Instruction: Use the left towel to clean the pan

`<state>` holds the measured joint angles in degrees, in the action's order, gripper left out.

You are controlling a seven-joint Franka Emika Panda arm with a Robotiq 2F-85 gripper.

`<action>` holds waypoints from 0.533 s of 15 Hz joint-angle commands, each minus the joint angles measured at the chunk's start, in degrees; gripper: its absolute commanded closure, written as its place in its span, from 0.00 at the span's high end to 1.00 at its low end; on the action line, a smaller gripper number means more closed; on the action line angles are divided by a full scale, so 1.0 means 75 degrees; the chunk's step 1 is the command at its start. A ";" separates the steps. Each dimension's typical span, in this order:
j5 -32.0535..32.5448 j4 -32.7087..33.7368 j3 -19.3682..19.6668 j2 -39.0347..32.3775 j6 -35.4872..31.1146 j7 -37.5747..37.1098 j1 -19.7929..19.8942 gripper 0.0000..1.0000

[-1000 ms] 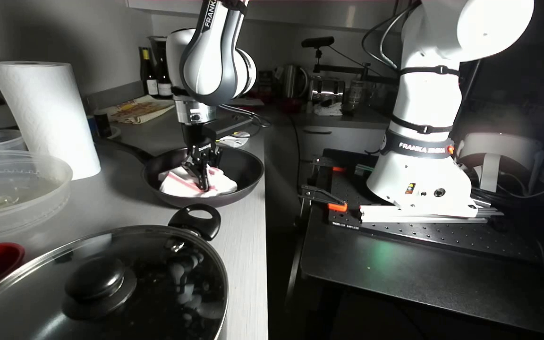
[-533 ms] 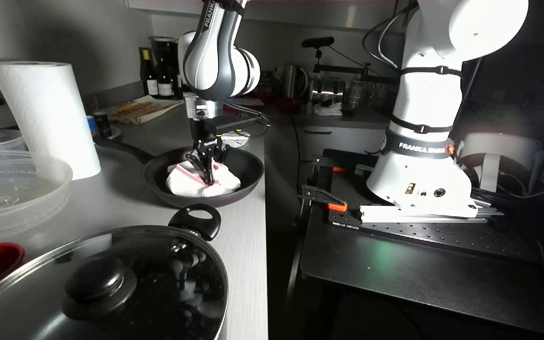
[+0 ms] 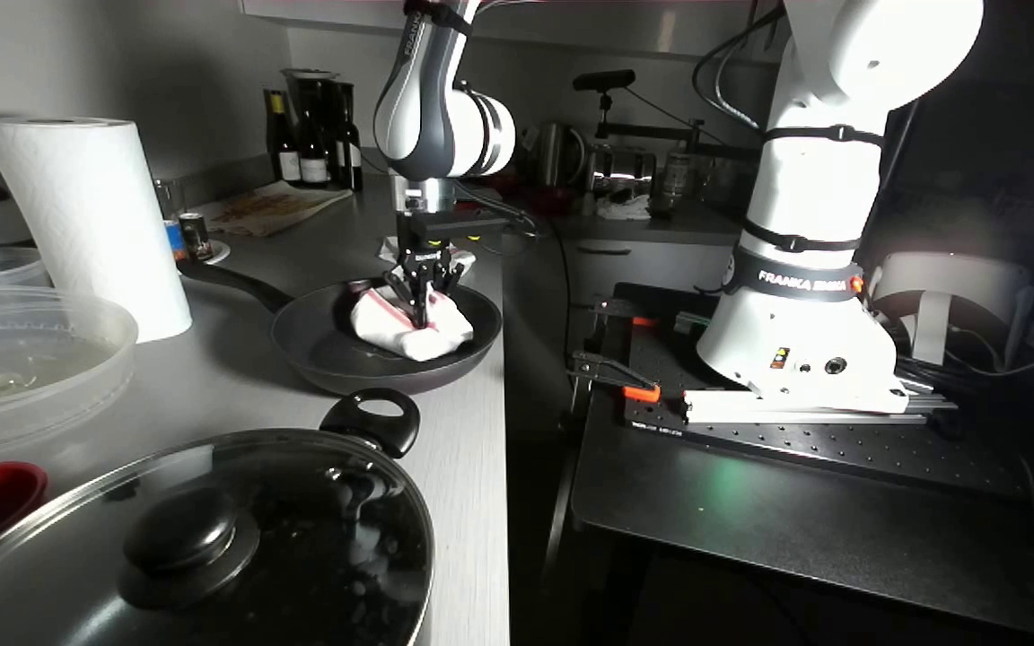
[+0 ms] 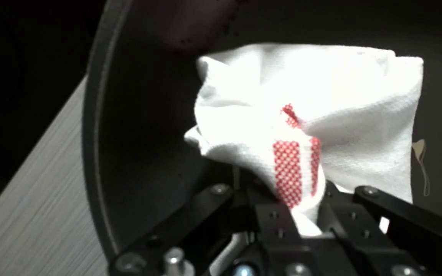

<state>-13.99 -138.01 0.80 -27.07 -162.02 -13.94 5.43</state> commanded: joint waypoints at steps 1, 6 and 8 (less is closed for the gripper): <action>-0.0215 -0.0274 0.0133 -0.0266 -0.0558 0.0132 0.0189 0.04; 0.0014 -0.0285 0.0235 -0.0359 -0.0748 -0.0102 -0.0217 0.04; 0.0245 -0.0188 0.0307 -0.0505 -0.0730 -0.0229 -0.0618 0.04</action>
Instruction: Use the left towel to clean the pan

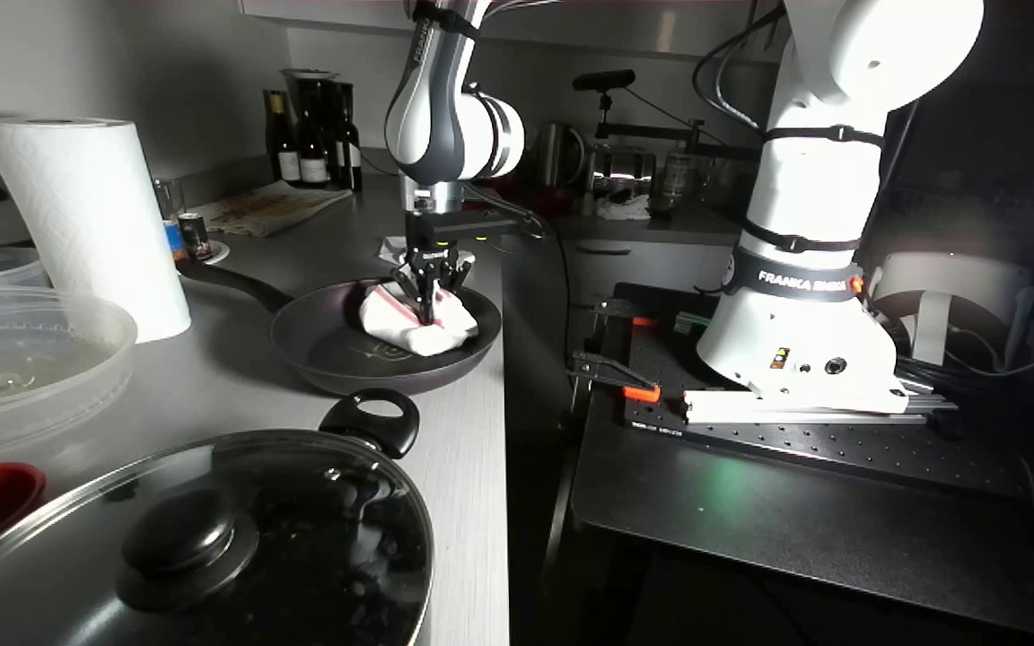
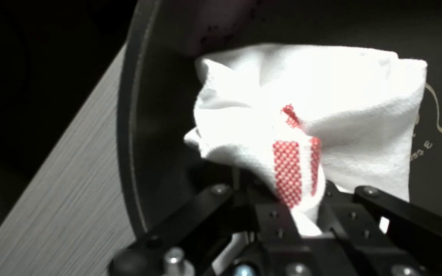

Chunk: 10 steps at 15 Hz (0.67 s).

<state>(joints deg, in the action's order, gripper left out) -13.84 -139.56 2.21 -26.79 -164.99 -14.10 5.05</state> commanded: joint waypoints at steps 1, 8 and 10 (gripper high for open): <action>0.0393 0.0062 0.0193 -0.0607 -0.0301 -0.0322 -0.0855 0.04; 0.1425 0.0320 0.0255 -0.0780 -0.0128 -0.0838 -0.2653 0.04; 0.1605 0.0381 0.0271 -0.0771 -0.0092 -0.0917 -0.3012 0.04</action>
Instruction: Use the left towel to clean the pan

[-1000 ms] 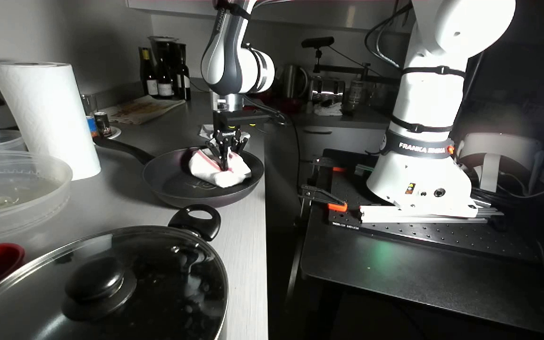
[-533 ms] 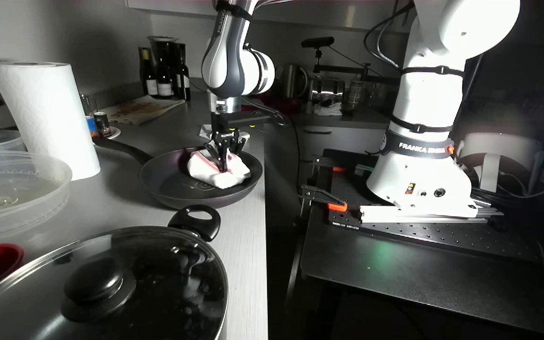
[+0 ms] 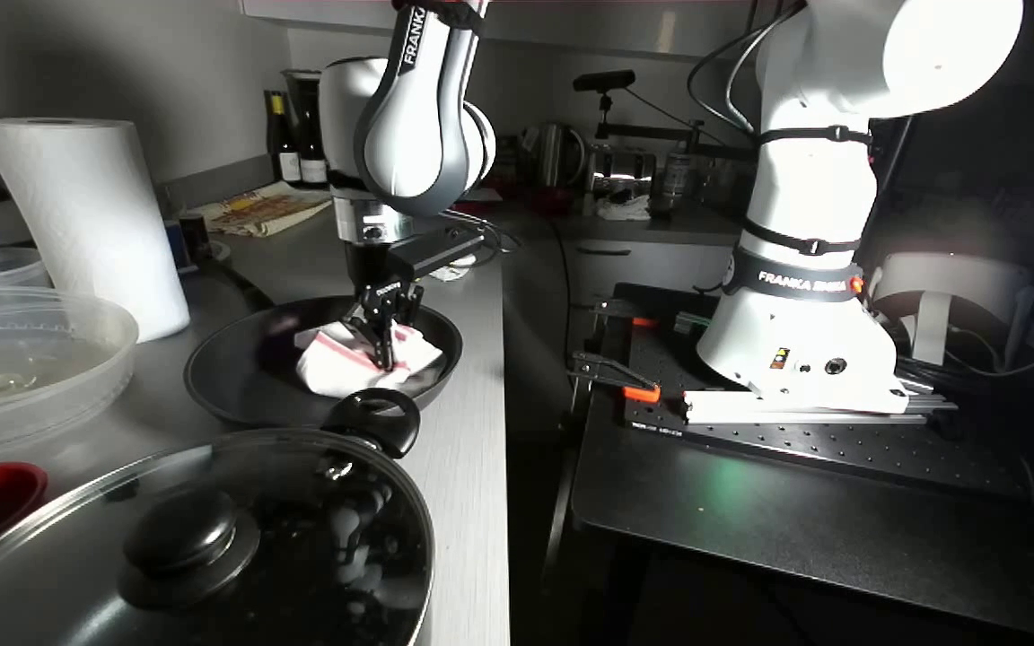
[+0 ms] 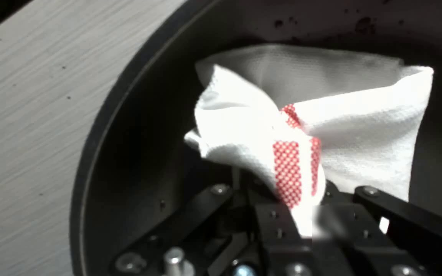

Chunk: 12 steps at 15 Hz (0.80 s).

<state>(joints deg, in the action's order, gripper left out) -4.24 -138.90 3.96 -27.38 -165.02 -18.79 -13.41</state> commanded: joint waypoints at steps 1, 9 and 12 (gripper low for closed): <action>0.0379 0.0307 -0.0021 -0.0660 -0.0058 -0.0229 -0.0636 0.04; 0.1715 0.0351 -0.0116 -0.0704 -0.0067 0.0706 -0.1227 0.04; 0.2106 0.0421 -0.0060 -0.0739 -0.0035 0.0913 -0.1261 0.04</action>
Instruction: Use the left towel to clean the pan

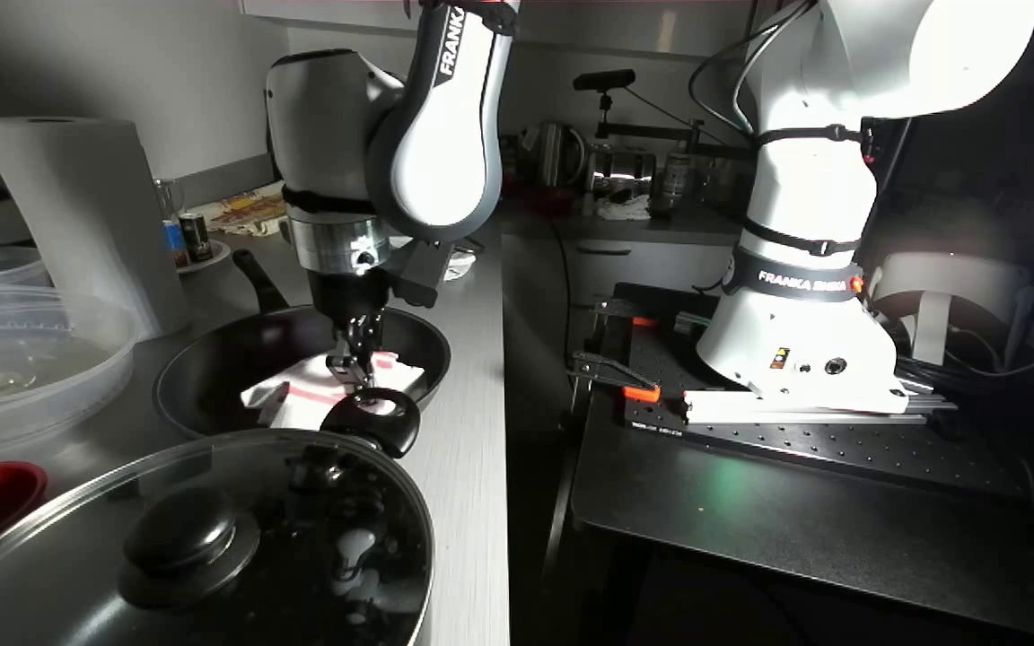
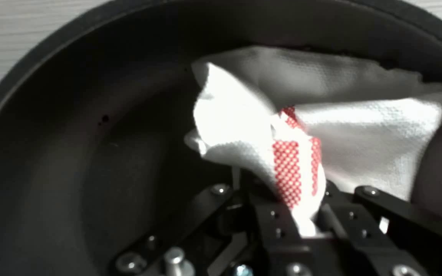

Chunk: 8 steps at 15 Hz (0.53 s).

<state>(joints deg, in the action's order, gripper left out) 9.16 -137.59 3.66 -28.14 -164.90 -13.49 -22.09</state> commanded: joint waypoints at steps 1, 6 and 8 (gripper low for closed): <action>0.0360 0.0272 0.0090 -0.0643 -0.0059 0.0120 -0.0095 0.04; 0.0059 0.0167 0.0209 -0.0521 -0.0252 0.0064 0.0439 0.04; -0.0178 0.0120 0.0174 -0.0476 -0.0351 0.0093 0.0865 0.04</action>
<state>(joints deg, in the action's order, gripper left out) 9.76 -137.37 4.51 -28.24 -165.13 -13.26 -19.53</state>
